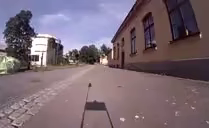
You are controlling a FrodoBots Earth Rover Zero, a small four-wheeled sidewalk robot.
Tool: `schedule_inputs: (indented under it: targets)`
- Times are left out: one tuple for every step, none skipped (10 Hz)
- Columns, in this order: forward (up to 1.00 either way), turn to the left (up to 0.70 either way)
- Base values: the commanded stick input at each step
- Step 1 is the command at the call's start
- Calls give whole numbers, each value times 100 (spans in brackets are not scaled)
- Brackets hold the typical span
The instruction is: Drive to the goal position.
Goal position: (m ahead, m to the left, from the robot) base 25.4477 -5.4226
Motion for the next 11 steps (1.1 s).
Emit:
schedule_inputs:
  targets:
    - [45,0]
    - [45,0]
    - [45,0]
    - [45,0]
    - [45,0]
    - [45,0]
    - [45,0]
    - [45,0]
    - [45,0]
    - [45,0]
    - [45,0]
